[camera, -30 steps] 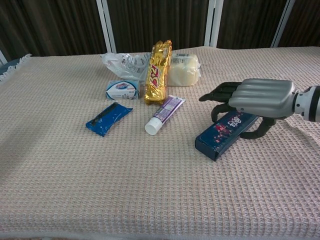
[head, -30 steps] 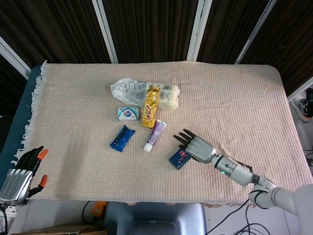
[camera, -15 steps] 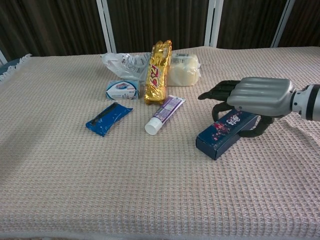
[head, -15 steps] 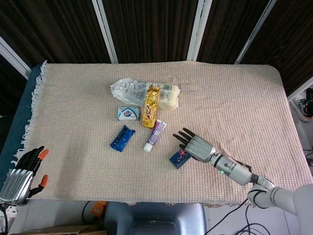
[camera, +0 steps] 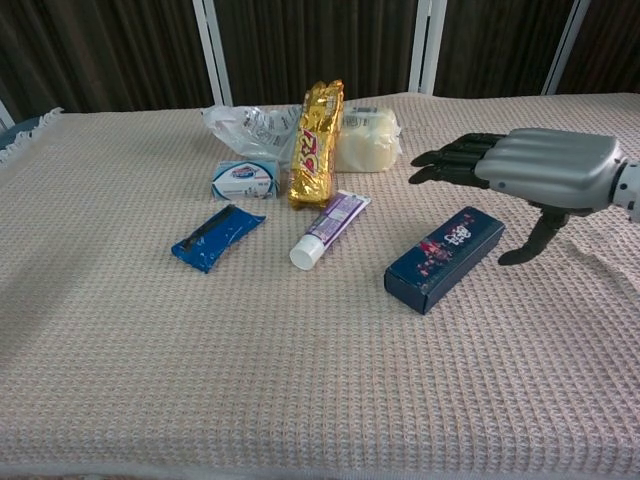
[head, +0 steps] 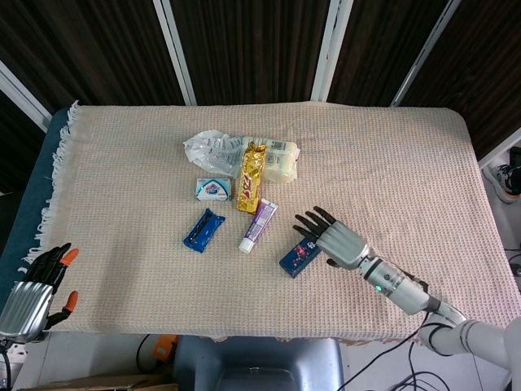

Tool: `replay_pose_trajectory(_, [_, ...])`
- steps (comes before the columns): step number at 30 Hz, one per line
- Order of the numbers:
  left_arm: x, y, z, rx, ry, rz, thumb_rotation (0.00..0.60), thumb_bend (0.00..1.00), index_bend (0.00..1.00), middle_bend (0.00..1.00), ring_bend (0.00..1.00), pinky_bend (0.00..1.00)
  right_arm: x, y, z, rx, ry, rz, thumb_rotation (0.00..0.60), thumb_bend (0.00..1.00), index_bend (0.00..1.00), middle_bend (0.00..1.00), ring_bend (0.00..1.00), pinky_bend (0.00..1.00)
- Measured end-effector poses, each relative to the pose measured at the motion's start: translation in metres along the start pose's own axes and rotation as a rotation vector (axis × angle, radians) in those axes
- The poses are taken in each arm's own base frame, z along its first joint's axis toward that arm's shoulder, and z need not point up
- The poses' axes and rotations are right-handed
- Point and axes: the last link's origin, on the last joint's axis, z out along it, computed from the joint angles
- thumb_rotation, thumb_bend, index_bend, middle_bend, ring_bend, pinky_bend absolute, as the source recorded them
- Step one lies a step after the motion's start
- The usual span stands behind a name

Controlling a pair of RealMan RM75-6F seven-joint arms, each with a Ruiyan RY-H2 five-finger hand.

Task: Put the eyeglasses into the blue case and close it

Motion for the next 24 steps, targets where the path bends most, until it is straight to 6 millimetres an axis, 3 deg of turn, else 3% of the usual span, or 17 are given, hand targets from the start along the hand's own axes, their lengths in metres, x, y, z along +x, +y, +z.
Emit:
replay_pose_trajectory(5, [0.001,0.000,-0.001,0.005,0.016,0.002,0.600,0.40,0.00,0.00,0.00,0.10,0.009,-0.008,-0.060,-0.128,0.030,0.126,0.600,0.26,0.00,0.00,0.00,0.00])
replay_pose_trajectory(10, [0.000,0.001,0.000,0.010,0.027,0.016,0.600,0.39,0.00,0.00,0.00,0.10,0.003,-0.010,-0.142,-0.376,-0.005,0.219,0.600,0.26,0.00,0.00,0.00,0.00])
replay_pose_trajectory(15, [-0.004,0.002,0.001,0.014,0.017,0.057,0.600,0.39,0.00,0.00,0.00,0.09,-0.003,-0.004,-0.194,-0.554,0.011,0.220,0.600,0.26,0.00,0.00,0.00,0.00])
replay_pose_trajectory(24, [-0.008,0.008,0.000,-0.006,0.016,0.114,0.600,0.39,0.00,0.00,0.00,0.02,-0.001,0.000,-0.202,-0.570,0.024,0.230,0.600,0.26,0.00,0.00,0.00,0.00])
